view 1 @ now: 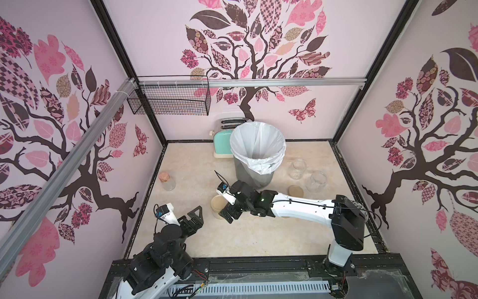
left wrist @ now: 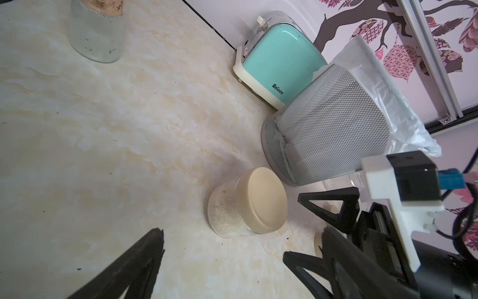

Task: Empty moldy rice from jars
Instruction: Pick up the jar from the center of the board.

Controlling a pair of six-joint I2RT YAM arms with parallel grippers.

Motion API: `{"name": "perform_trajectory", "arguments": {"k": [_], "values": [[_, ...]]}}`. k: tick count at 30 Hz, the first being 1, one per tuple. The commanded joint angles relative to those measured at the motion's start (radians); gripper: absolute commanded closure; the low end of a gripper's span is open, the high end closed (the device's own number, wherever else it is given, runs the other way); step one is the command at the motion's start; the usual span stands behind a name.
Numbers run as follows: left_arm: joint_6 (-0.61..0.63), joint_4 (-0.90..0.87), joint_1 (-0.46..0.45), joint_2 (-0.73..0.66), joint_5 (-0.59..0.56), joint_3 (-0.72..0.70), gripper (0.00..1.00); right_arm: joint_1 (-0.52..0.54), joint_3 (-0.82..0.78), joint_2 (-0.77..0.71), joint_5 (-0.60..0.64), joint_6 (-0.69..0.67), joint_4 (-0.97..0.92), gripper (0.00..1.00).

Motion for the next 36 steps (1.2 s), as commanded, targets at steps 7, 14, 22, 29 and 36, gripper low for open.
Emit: {"name": "perform_trajectory", "arguments": {"k": [7,14,22,29,36], "values": [[-0.008,0.018,0.004,-0.011,0.009,-0.009,0.02,0.015,0.115,0.111,0.036,-0.024,0.034,0.01],[-0.02,0.036,0.004,-0.012,0.021,-0.019,0.02,0.015,0.119,0.149,0.047,-0.022,0.066,0.01],[-0.022,0.05,0.004,-0.005,0.035,-0.021,0.02,0.018,0.161,0.205,0.051,-0.025,0.067,0.01],[-0.022,0.052,0.004,-0.004,0.038,-0.021,0.02,0.017,0.162,0.219,0.08,-0.04,0.08,0.02],[-0.022,0.053,0.005,-0.001,0.041,-0.021,0.02,0.017,0.132,0.218,0.097,-0.037,0.12,0.13]]}}
